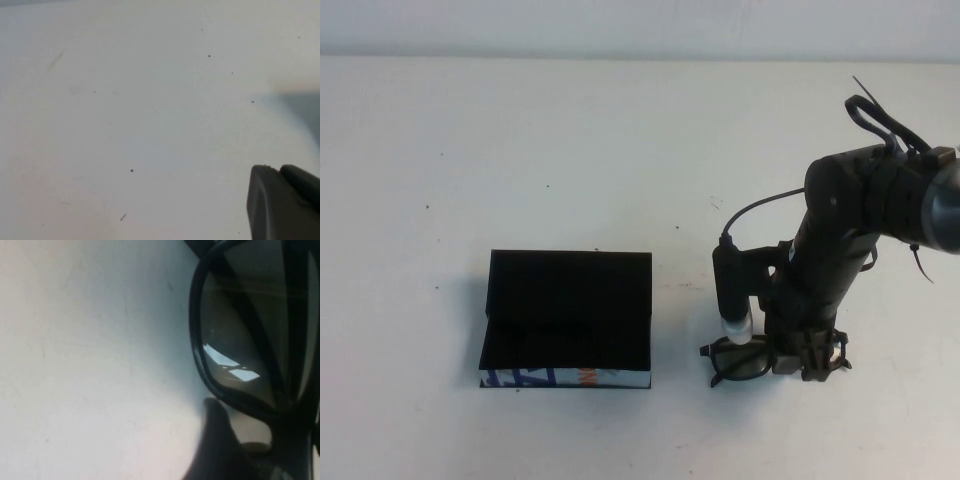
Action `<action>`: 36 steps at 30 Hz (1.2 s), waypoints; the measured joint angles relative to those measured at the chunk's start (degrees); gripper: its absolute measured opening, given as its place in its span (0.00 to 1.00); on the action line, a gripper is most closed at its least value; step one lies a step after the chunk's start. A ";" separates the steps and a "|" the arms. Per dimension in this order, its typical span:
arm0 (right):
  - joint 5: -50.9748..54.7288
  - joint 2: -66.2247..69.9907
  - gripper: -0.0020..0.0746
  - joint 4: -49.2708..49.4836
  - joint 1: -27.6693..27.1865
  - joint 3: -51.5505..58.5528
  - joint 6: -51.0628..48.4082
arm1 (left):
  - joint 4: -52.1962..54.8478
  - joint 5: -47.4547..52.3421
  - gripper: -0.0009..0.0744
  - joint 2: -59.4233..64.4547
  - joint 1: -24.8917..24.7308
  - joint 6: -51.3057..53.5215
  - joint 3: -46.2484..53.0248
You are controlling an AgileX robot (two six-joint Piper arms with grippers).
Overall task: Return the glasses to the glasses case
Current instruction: Pick up the glasses from the table, then place the glasses in the glasses case
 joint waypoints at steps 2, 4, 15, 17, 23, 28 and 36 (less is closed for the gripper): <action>0.00 0.07 0.49 0.00 0.00 -0.24 0.00 | 0.00 0.00 0.01 0.00 0.00 0.00 0.00; 0.00 0.07 0.47 0.00 0.00 -0.33 0.00 | 0.00 0.00 0.01 0.00 0.00 0.00 0.00; 2.37 0.07 0.25 0.00 0.00 -0.36 0.00 | 0.00 0.00 0.01 0.00 0.00 0.00 0.00; 2.78 0.07 0.20 0.00 0.00 -0.45 0.00 | 0.00 0.00 0.01 0.00 0.00 0.00 0.00; 5.74 0.07 0.12 0.00 0.03 -0.45 0.00 | 0.00 0.00 0.01 0.00 0.00 0.00 0.00; 8.10 -1.58 0.12 0.00 0.76 -0.45 2.23 | 0.00 0.00 0.01 0.00 0.00 0.00 0.00; 14.80 -4.19 0.12 -0.22 7.31 -9.35 10.10 | 0.00 0.09 0.01 0.00 0.00 0.00 0.00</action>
